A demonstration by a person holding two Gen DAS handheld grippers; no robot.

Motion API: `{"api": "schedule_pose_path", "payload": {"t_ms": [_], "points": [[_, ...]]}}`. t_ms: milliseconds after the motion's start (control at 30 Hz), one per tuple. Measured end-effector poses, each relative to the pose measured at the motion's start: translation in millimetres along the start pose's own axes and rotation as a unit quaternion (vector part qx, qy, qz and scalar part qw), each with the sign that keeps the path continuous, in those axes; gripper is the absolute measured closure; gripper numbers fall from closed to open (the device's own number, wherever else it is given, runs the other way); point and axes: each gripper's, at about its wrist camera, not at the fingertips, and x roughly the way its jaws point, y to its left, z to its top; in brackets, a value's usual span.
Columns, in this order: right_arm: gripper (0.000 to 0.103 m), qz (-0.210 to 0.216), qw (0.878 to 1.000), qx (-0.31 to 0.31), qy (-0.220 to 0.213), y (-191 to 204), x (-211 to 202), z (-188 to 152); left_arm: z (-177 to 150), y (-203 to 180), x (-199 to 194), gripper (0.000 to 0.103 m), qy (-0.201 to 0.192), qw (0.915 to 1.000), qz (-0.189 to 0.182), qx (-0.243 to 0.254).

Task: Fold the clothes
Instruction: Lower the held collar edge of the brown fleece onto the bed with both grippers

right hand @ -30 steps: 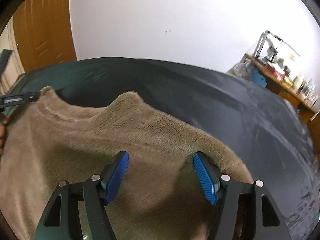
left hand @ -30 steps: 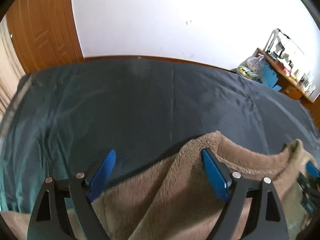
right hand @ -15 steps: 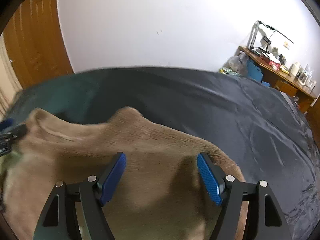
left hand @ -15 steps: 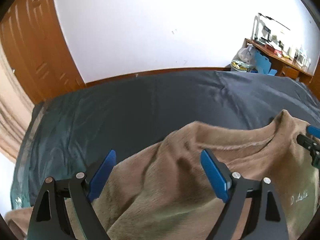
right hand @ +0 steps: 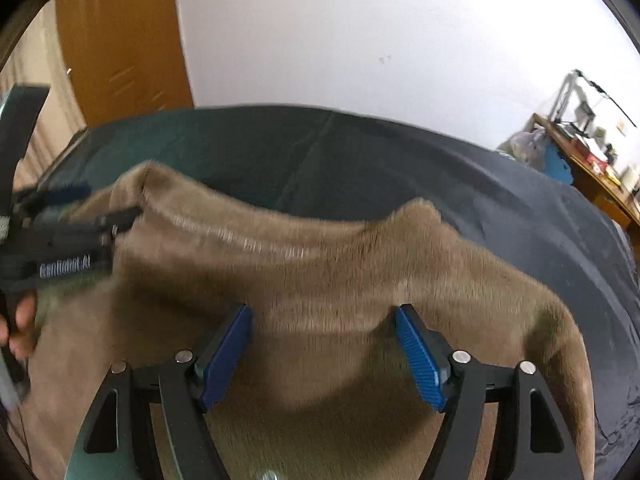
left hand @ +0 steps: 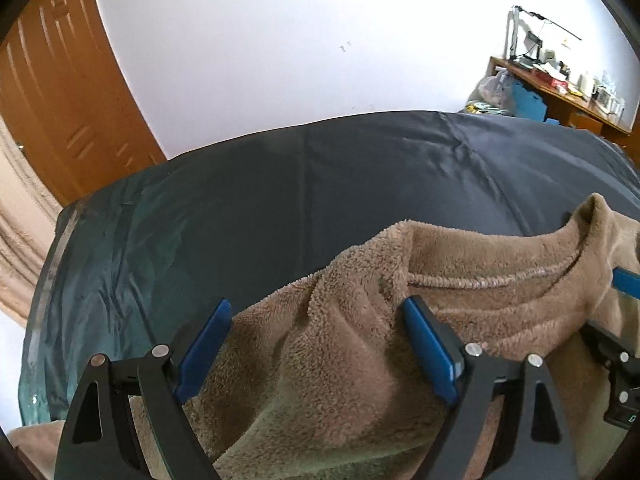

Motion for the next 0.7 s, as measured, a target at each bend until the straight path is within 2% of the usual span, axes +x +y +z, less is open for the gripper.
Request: {"api": "schedule_pose_path", "payload": {"t_ms": [100,200,400,500,600,700], "points": [[0.022,0.004,1.0,0.0,-0.002,-1.8,-0.1,-1.7,3.7,3.1,1.6,0.013,-0.007,0.9999,0.009,-0.006],[0.017,-0.005,1.0,0.013,-0.004,-4.9,7.2,7.5,15.2,4.0,8.7,0.013,-0.008,0.9994,0.032,-0.012],[0.007,-0.017,0.999,0.035,-0.01,-10.3,25.3,25.7,23.3,-8.0,8.6,0.013,-0.004,0.9985,0.052,-0.016],[0.005,-0.017,0.999,0.037,-0.009,-14.1,28.9,29.1,22.1,1.5,4.4,0.013,0.007,0.9986,0.027,-0.045],[0.005,-0.016,0.999,0.037,-0.009,-18.5,29.2,28.7,22.8,24.1,-4.5,0.013,0.019,0.9935,-0.042,-0.104],[0.005,-0.016,0.999,0.037,-0.01,-19.6,26.6,27.6,16.1,35.9,-26.7,0.013,0.003,0.9899,-0.081,-0.117]]}}
